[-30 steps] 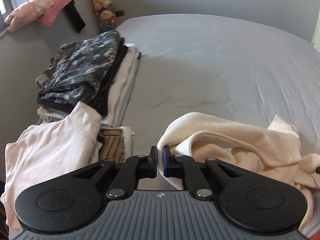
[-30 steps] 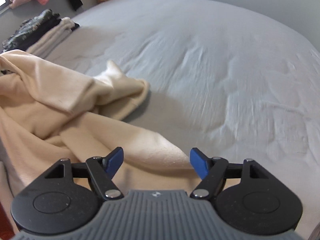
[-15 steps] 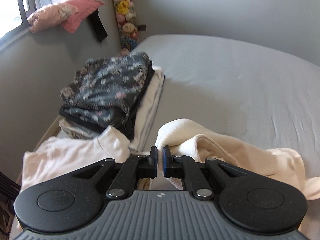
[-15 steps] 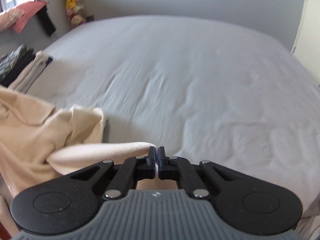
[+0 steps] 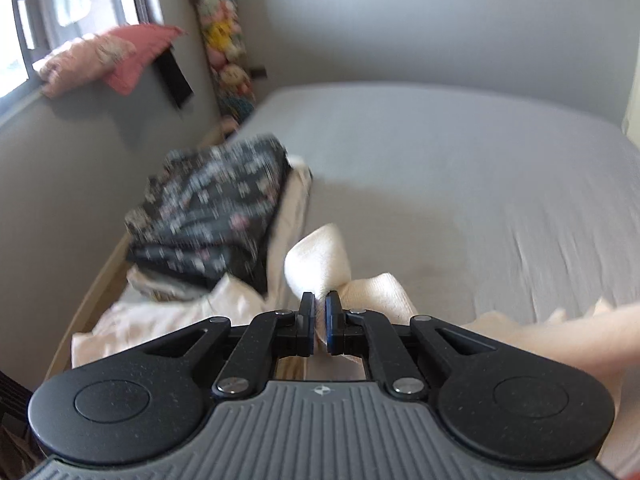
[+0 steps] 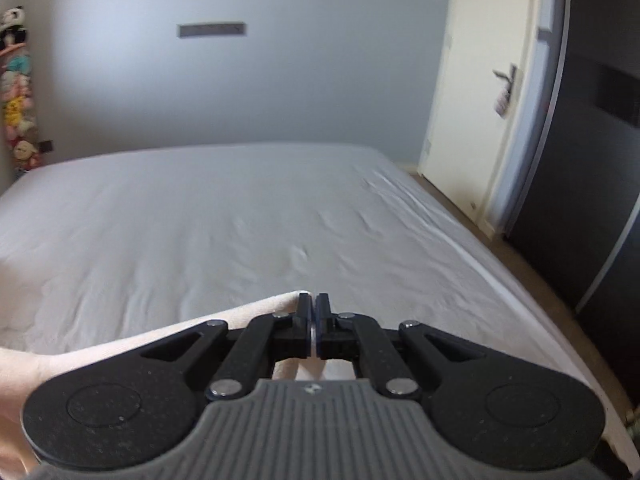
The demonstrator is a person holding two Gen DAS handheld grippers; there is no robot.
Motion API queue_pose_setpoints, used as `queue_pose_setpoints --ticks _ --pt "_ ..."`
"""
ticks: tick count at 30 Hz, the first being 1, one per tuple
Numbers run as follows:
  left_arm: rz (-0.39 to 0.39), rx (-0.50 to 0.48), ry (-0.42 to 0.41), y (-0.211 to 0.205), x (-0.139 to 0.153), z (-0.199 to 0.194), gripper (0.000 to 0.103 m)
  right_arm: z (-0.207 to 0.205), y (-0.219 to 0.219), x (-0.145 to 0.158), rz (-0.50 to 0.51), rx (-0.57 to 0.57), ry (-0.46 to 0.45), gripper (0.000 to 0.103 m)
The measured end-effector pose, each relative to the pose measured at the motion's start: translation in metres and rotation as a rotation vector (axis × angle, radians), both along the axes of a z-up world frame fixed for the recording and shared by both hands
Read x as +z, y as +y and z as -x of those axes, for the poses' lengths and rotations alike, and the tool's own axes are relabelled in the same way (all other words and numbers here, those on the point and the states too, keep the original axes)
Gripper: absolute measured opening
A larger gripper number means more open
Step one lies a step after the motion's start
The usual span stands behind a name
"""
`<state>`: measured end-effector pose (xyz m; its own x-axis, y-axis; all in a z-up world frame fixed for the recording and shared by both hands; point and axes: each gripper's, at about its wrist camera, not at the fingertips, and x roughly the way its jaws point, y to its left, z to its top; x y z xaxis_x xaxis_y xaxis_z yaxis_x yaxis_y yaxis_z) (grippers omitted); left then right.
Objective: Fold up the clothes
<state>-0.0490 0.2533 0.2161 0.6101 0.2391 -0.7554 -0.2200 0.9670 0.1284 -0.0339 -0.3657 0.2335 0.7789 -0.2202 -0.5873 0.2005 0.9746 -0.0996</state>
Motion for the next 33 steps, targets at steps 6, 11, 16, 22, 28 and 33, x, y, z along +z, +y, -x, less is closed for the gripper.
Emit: queue_pose_setpoints --ticks 6,11,16,22,28,33 --pt "-0.024 -0.131 0.262 -0.025 -0.069 0.020 0.006 0.031 -0.031 -0.067 -0.002 -0.068 0.201 0.002" --pt "-0.057 -0.210 0.423 -0.040 -0.103 0.042 0.006 0.053 -0.039 -0.116 -0.035 -0.080 0.355 0.002" --pt "-0.014 -0.320 0.527 -0.047 -0.109 0.053 0.017 0.064 -0.036 -0.128 -0.035 -0.021 0.429 0.009" --pt "0.042 -0.425 0.475 -0.056 -0.082 0.057 0.025 0.067 -0.020 -0.106 -0.024 0.143 0.411 0.037" --pt "0.074 -0.499 0.384 -0.083 -0.090 0.028 0.044 0.047 0.015 -0.105 -0.065 0.309 0.371 0.037" --pt "0.106 -0.573 0.373 -0.112 -0.120 -0.001 0.051 0.019 0.048 -0.127 -0.108 0.426 0.396 0.038"
